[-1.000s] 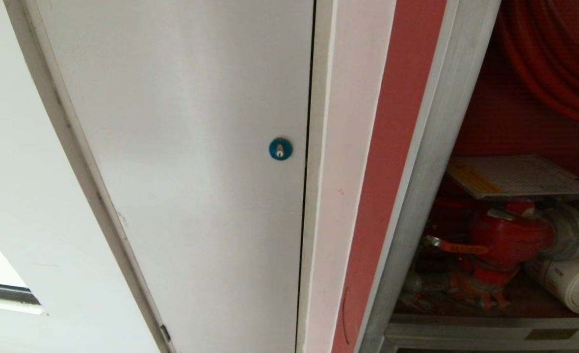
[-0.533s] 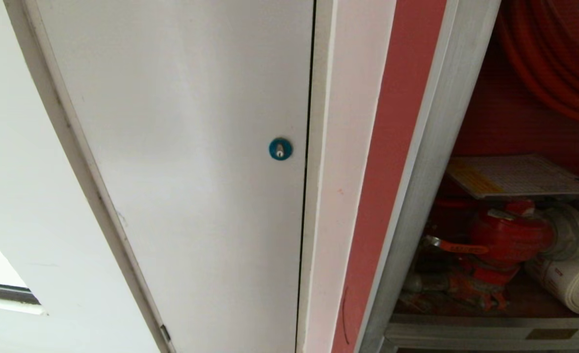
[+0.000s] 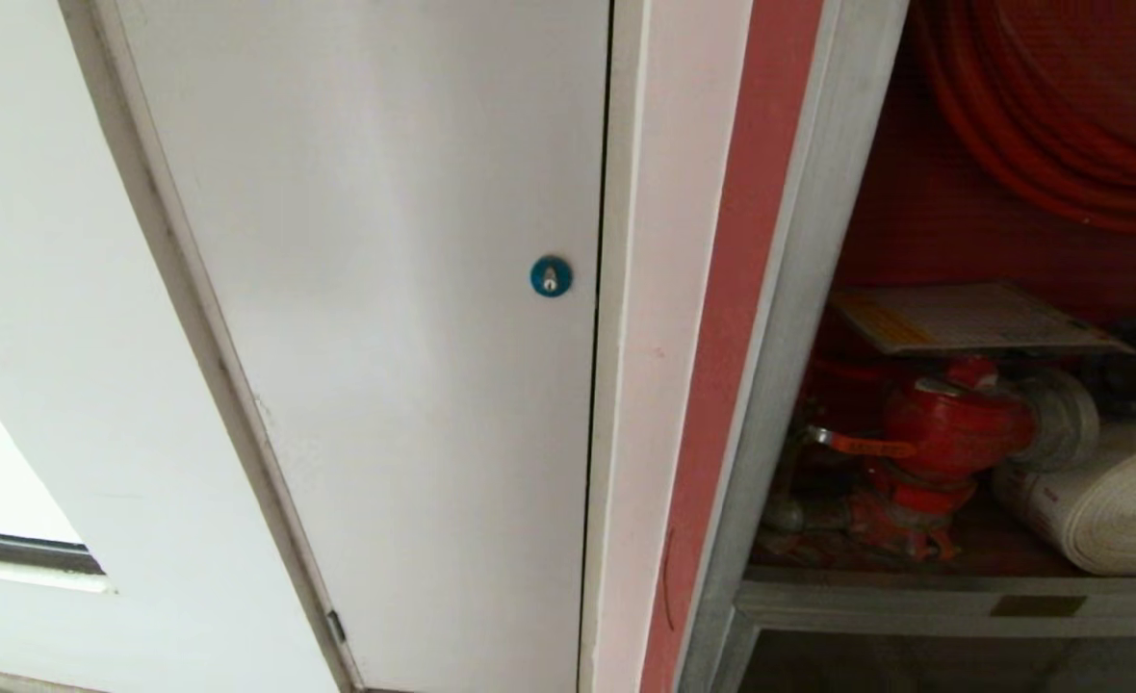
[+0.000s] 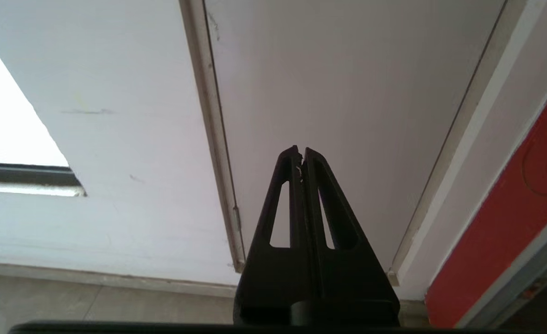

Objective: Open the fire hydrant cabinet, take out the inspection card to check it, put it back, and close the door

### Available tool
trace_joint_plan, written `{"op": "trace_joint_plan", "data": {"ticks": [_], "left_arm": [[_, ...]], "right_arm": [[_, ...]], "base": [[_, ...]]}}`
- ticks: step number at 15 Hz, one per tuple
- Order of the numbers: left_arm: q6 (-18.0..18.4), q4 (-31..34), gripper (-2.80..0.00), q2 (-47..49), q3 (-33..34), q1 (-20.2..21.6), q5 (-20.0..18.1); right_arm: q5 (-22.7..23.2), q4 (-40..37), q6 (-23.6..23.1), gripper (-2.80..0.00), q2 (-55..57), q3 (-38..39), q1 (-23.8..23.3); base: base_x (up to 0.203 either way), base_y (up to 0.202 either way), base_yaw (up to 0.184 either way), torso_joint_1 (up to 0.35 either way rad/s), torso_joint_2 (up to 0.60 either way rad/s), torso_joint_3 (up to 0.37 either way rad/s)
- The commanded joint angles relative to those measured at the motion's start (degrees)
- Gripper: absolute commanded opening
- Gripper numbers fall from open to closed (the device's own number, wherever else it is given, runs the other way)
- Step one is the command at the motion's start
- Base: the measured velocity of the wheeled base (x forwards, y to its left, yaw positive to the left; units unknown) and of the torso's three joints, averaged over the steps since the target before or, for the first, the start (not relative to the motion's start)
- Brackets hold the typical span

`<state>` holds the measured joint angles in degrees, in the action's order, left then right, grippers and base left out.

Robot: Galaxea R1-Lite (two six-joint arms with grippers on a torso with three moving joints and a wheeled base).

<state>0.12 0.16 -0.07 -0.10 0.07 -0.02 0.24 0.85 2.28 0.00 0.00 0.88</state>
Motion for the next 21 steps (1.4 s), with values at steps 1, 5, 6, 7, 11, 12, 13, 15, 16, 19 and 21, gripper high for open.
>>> {"op": "trace_joint_plan", "data": {"ticks": [1,5,6,7,11,12,13,15,16,19,21], "left_arm": [[-0.1,0.0,-2.80,0.0,0.0,0.0,0.0],[-0.1,0.0,-2.80,0.0,0.0,0.0,0.0],[-0.1,0.0,-2.80,0.1,0.0,0.0,0.0],[-0.1,0.0,-2.80,0.0,0.0,0.0,0.0],[-0.1,0.0,-2.80,0.0,0.0,0.0,0.0],[-0.1,0.0,-2.80,0.0,0.0,0.0,0.0],[-0.1,0.0,-2.80,0.0,0.0,0.0,0.0],[-0.1,0.0,-2.80,0.1,0.0,0.0,0.0],[-0.1,0.0,-2.80,0.1,0.0,0.0,0.0],[-0.1,0.0,-2.80,0.1,0.0,0.0,0.0],[-0.1,0.0,-2.80,0.1,0.0,-0.1,0.0]], "right_arm": [[0.0,0.0,0.0,-2.80,0.1,0.3,0.0],[0.0,0.0,0.0,-2.80,0.1,0.3,0.0],[0.0,0.0,0.0,-2.80,0.1,0.3,0.0],[0.0,0.0,0.0,-2.80,0.1,0.3,0.0],[0.0,0.0,0.0,-2.80,0.1,0.3,0.0],[0.0,0.0,0.0,-2.80,0.0,0.3,0.0],[0.0,0.0,0.0,-2.80,0.1,0.3,0.0],[0.0,0.0,0.0,-2.80,0.1,0.3,0.0],[0.0,0.0,0.0,-2.80,0.1,0.3,0.0],[0.0,0.0,0.0,-2.80,0.1,0.3,0.0],[0.0,0.0,0.0,-2.80,0.1,0.3,0.0]], "base": [[-0.195,0.000,-0.001,-0.001,0.00,0.001],[-0.196,0.000,0.002,0.003,0.00,0.001],[-0.197,0.000,0.003,0.001,0.00,0.002],[-0.189,0.000,0.002,-0.005,0.01,0.002],[-0.195,0.000,0.000,0.002,0.00,0.006],[-0.193,0.000,0.001,-0.001,0.00,-0.002],[-0.195,0.000,0.002,-0.002,0.00,0.002],[-0.197,0.000,-0.001,0.005,0.00,0.002],[-0.194,0.000,0.001,0.002,0.00,0.006],[-0.198,0.000,0.000,0.003,0.00,0.002],[-0.198,0.000,0.001,0.008,0.00,0.002]]}}
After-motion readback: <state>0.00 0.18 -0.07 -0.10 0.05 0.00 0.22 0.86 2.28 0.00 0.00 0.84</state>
